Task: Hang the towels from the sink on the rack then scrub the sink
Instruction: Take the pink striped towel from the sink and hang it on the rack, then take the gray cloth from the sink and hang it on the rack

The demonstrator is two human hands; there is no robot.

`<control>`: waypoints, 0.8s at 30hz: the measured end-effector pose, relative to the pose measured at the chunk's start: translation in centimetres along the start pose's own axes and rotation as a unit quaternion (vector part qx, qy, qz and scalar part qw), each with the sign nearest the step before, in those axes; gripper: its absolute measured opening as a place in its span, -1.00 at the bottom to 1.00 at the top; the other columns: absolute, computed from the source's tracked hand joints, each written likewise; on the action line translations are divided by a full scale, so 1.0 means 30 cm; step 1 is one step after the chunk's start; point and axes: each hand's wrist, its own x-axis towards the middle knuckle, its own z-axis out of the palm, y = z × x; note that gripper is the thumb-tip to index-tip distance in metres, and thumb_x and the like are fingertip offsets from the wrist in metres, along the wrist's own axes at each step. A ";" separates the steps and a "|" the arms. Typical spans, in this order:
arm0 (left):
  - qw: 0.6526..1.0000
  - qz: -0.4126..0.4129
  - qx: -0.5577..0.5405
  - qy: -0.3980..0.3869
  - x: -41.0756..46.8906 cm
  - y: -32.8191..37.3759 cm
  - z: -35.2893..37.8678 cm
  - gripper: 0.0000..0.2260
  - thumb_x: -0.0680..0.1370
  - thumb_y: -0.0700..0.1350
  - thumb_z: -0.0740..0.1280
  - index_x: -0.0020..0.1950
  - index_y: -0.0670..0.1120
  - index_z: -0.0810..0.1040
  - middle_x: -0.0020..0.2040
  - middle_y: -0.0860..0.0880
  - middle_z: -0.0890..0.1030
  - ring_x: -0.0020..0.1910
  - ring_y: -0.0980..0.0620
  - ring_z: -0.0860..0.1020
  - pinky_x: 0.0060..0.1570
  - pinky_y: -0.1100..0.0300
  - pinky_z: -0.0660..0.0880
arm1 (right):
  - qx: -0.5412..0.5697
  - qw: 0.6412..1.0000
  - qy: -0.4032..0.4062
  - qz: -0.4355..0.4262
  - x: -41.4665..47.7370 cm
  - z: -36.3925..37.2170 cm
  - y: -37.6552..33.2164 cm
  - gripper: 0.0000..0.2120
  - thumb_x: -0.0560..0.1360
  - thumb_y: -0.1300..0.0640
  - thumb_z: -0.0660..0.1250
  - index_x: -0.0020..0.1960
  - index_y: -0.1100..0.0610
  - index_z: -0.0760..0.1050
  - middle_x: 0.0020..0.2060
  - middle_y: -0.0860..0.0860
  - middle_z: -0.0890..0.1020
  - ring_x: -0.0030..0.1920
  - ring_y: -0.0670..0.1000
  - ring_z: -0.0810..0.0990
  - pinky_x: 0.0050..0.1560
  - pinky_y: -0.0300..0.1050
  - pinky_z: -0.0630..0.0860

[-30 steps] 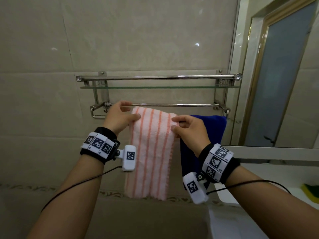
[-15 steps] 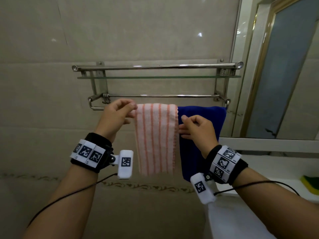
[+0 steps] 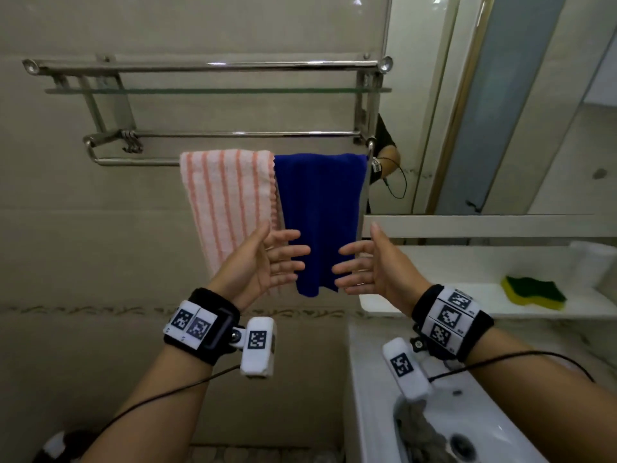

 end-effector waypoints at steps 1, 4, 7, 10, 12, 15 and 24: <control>1.000 -0.014 0.002 -0.001 0.002 -0.041 0.033 -0.47 0.57 0.30 0.14 0.26 -0.06 0.60 0.16 -0.18 0.68 -0.07 -0.05 0.69 -0.15 0.09 0.61 | -0.005 1.000 0.003 0.011 -0.024 -0.037 0.023 -0.30 0.57 -0.37 -0.09 0.16 0.17 0.52 -0.08 0.21 0.72 -0.15 0.17 0.72 -0.21 -0.02 0.64; 0.998 -0.057 0.017 0.003 0.017 -0.162 0.123 -0.50 0.59 0.29 0.14 0.28 -0.03 0.57 0.14 -0.14 0.69 -0.05 -0.04 0.69 -0.13 0.11 0.62 | -0.025 0.998 0.010 0.053 -0.087 -0.145 0.095 -0.29 0.55 -0.40 -0.07 0.18 0.14 0.54 -0.05 0.20 0.72 -0.09 0.18 0.72 -0.16 -0.02 0.63; 0.994 -0.104 0.039 0.010 0.029 -0.294 0.204 -0.58 0.60 0.21 0.20 0.29 -0.03 0.55 0.12 -0.11 0.70 -0.06 -0.02 0.69 -0.08 0.12 0.62 | -0.038 0.994 0.018 0.099 -0.154 -0.262 0.196 -0.32 0.55 -0.40 -0.03 0.16 0.13 0.55 -0.04 0.19 0.73 -0.08 0.19 0.72 -0.16 -0.03 0.63; 0.987 -0.148 0.060 0.016 0.030 -0.429 0.271 -0.64 0.60 0.12 0.26 0.30 -0.05 0.53 0.10 -0.11 0.71 -0.08 0.00 0.68 -0.07 0.13 0.60 | -0.052 0.989 0.029 0.138 -0.222 -0.382 0.320 -0.32 0.53 -0.41 0.01 0.15 0.13 0.55 -0.06 0.16 0.73 -0.08 0.18 0.72 -0.15 -0.02 0.63; 0.982 -0.178 0.061 0.026 0.026 -0.519 0.310 -0.67 0.60 0.07 0.28 0.29 -0.05 0.53 0.08 -0.11 0.71 -0.13 0.01 0.68 -0.11 0.14 0.59 | -0.053 0.983 0.045 0.169 -0.267 -0.454 0.400 -0.33 0.53 -0.40 0.03 0.15 0.15 0.55 -0.07 0.15 0.74 -0.11 0.17 0.73 -0.15 -0.02 0.63; 0.969 -0.231 0.072 0.047 0.026 -0.656 0.376 -0.72 0.60 0.04 0.30 0.25 -0.05 0.55 0.02 -0.09 0.73 -0.18 0.01 0.67 -0.21 0.17 0.58 | -0.043 0.973 0.075 0.216 -0.331 -0.562 0.513 -0.37 0.56 -0.35 0.04 0.15 0.17 0.53 -0.08 0.16 0.74 -0.12 0.16 0.72 -0.09 0.03 0.64; 0.927 -0.349 0.121 0.060 0.037 -1.018 0.507 -0.77 0.59 0.03 0.31 0.19 -0.01 0.59 0.06 -0.03 0.68 -0.13 0.00 0.65 -0.19 0.20 0.53 | 0.003 0.945 0.147 0.294 -0.466 -0.772 0.778 -0.38 0.59 -0.31 0.04 0.17 0.20 0.52 -0.07 0.16 0.73 -0.18 0.12 0.73 0.01 0.06 0.60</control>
